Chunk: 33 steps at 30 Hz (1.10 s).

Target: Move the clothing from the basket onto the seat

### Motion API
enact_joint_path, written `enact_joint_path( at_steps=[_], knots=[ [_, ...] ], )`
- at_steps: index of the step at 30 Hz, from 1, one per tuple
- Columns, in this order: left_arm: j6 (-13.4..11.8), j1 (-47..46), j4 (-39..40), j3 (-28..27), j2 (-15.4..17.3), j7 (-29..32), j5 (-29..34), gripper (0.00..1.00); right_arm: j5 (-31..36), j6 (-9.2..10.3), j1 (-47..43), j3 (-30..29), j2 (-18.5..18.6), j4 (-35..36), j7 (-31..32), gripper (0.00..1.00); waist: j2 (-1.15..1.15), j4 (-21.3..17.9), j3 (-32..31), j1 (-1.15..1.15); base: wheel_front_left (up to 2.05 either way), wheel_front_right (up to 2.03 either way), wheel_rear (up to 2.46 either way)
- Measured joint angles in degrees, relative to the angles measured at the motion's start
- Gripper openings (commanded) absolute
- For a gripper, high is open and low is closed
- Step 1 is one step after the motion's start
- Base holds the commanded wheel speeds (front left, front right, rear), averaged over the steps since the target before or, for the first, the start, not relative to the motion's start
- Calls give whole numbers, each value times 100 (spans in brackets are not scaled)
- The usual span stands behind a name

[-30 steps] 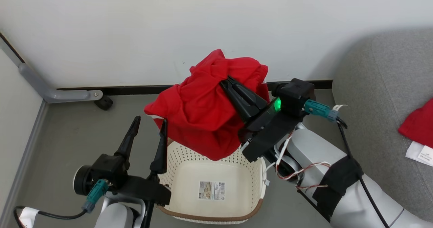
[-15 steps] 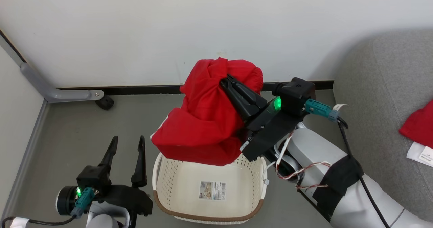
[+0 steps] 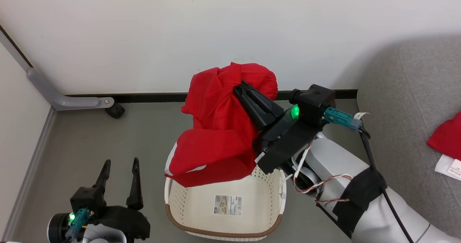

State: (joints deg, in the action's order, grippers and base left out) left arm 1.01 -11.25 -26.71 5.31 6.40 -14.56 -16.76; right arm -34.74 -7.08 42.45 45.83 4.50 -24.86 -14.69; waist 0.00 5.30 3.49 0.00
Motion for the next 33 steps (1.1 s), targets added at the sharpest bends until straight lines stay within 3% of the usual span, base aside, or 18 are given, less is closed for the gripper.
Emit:
enact_joint_path(
  at_steps=[33],
  knots=[
    [303, 527, 521, -263, -69, 0, 243, 100, 3, 0, -112, -29, -1, -3, 0, 0, 0, 36, -245, 0, 0, 0, 0]
  ],
)
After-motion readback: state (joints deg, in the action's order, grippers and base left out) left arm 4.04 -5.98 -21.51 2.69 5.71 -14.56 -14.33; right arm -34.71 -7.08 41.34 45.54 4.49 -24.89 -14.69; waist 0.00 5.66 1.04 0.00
